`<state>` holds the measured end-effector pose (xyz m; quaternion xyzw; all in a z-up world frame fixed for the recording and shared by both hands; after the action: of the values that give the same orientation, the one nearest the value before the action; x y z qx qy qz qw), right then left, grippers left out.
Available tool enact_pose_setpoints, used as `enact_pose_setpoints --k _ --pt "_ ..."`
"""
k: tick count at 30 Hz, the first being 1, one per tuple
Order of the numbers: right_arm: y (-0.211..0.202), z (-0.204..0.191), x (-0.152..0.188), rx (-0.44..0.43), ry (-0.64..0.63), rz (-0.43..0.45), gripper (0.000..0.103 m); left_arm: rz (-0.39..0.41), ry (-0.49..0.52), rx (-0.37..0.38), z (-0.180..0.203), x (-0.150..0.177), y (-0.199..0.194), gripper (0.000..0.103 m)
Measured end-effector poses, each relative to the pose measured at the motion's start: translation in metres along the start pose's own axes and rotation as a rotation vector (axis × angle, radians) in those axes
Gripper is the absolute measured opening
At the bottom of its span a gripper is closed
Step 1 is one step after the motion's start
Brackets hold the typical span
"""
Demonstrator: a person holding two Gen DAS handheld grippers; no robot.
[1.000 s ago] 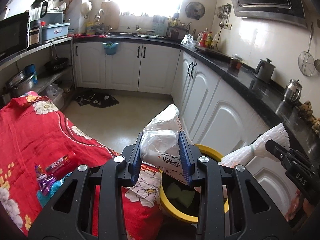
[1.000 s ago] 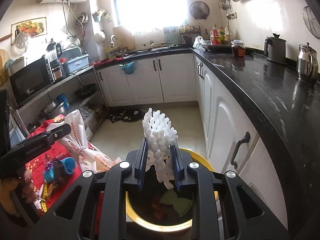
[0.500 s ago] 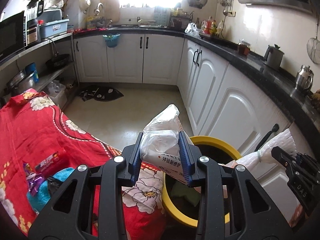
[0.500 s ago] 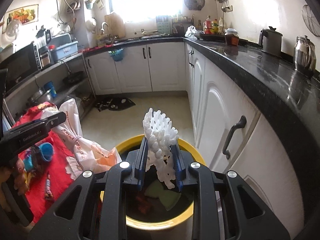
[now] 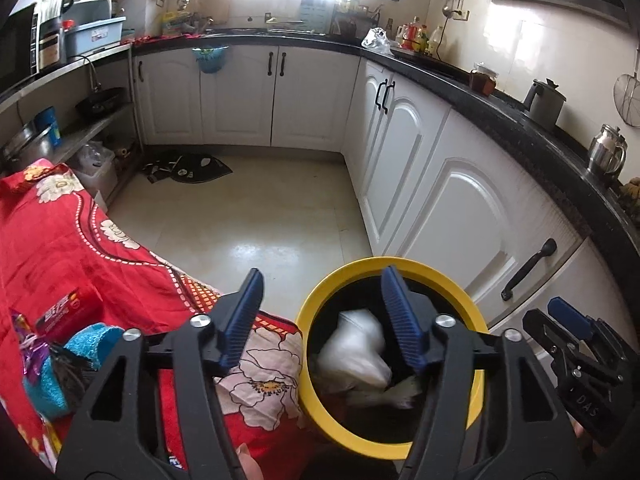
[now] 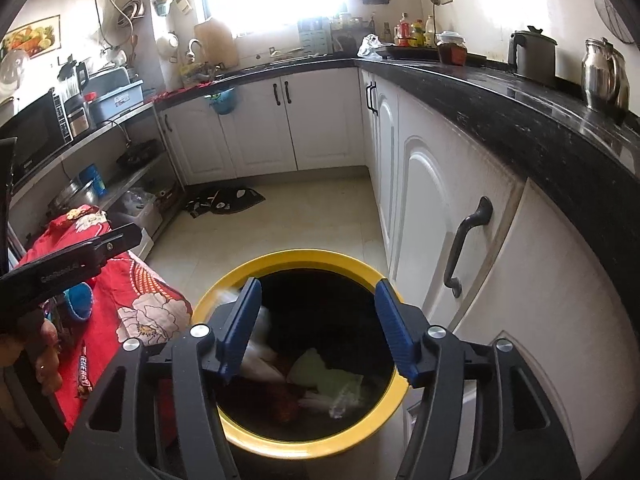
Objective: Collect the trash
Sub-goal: 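Open both tools to drop the white items into the bin, then move both tools back toward the snack wrappers on the bedspread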
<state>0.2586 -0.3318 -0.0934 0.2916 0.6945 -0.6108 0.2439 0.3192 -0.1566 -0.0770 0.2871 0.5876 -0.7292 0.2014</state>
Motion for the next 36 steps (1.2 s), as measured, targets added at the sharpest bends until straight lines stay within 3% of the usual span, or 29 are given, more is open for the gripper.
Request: enact_pose_setpoints --k 9,21,36 --pt "-0.009 -0.007 0.0 -0.01 0.006 0.02 0.071 0.024 -0.02 -0.008 -0.009 0.001 -0.018 0.091" --pt "-0.036 -0.03 -0.009 -0.034 -0.013 0.075 0.083 0.068 -0.053 -0.033 -0.03 0.005 -0.052 0.092" --pt "-0.062 -0.074 -0.015 -0.108 -0.07 0.111 0.085 0.128 -0.125 -0.062 -0.066 0.013 -0.093 0.092"
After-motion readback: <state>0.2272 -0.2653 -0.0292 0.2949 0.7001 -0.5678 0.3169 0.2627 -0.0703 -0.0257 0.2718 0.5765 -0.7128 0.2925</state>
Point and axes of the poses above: each gripper's, at about its wrist camera, not at the fingertips, and y roughly the way its jaws point, z to its right, x to its underside, the point moved 9 cm from there along y, roughly the way its jaws point, and after that the axes turned 7 degrees about -z, right-handed, at the moved point
